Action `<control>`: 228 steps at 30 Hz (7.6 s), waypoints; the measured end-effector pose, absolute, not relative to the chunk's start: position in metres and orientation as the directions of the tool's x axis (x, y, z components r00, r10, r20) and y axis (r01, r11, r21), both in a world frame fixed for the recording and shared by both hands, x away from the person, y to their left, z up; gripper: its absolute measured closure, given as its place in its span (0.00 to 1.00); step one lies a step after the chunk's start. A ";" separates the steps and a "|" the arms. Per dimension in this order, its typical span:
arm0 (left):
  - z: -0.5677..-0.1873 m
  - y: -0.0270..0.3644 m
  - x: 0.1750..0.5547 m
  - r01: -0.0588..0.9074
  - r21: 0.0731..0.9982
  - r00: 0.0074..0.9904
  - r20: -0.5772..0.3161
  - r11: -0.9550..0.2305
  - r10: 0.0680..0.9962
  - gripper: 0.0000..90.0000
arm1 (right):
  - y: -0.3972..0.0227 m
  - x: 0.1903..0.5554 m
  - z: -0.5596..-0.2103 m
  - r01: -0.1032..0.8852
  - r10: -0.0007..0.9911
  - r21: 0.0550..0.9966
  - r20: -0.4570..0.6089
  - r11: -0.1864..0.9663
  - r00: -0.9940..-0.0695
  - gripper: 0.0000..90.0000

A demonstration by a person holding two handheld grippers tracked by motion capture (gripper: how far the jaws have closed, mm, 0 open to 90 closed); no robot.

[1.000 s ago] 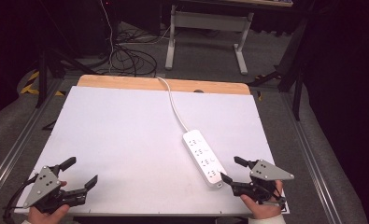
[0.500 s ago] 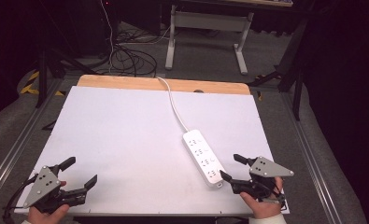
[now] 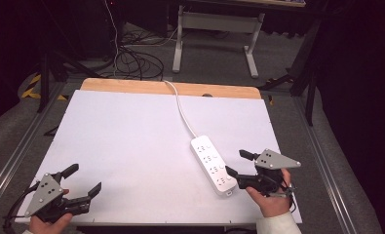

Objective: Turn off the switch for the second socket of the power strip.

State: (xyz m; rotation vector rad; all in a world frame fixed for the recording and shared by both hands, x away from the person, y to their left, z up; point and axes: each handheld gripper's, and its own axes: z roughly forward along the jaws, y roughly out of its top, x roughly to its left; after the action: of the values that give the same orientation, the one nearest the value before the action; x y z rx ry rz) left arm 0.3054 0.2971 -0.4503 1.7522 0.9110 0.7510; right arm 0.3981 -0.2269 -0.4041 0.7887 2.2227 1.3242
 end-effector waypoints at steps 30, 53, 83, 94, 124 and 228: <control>-0.451 0.297 0.306 0.247 0.942 0.521 0.068 -0.227 0.851 0.13 | -0.200 0.439 -0.395 0.272 0.656 0.877 -0.063 0.396 -0.752 0.37; -0.452 0.296 0.307 0.250 0.941 0.519 0.070 -0.229 0.852 0.13 | -0.189 0.468 -0.405 0.334 0.677 0.841 -0.050 0.425 -0.734 0.74; -0.452 0.296 0.307 0.254 0.938 0.513 0.076 -0.236 0.855 0.13 | -0.171 0.489 -0.430 0.485 0.668 0.664 -0.030 0.569 -0.743 1.00; -0.452 0.296 0.307 0.256 0.937 0.511 0.076 -0.237 0.856 0.13 | -0.166 0.490 -0.436 0.497 0.665 0.626 -0.047 0.601 -0.745 1.00; -0.452 0.296 0.307 0.255 0.939 0.509 0.073 -0.232 0.857 0.13 | -0.162 0.491 -0.445 0.502 0.665 0.601 -0.066 0.621 -0.744 1.00; -0.452 0.296 0.307 0.251 0.939 0.509 0.076 -0.233 0.857 0.13 | -0.230 0.415 -0.385 0.306 0.662 0.881 -0.011 0.361 -0.750 0.33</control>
State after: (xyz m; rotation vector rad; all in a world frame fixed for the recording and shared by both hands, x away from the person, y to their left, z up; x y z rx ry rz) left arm 0.3073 0.2963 -0.4517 1.7536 0.9363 0.7597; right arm 0.4146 -0.2296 -0.3855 0.8475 2.2638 1.3477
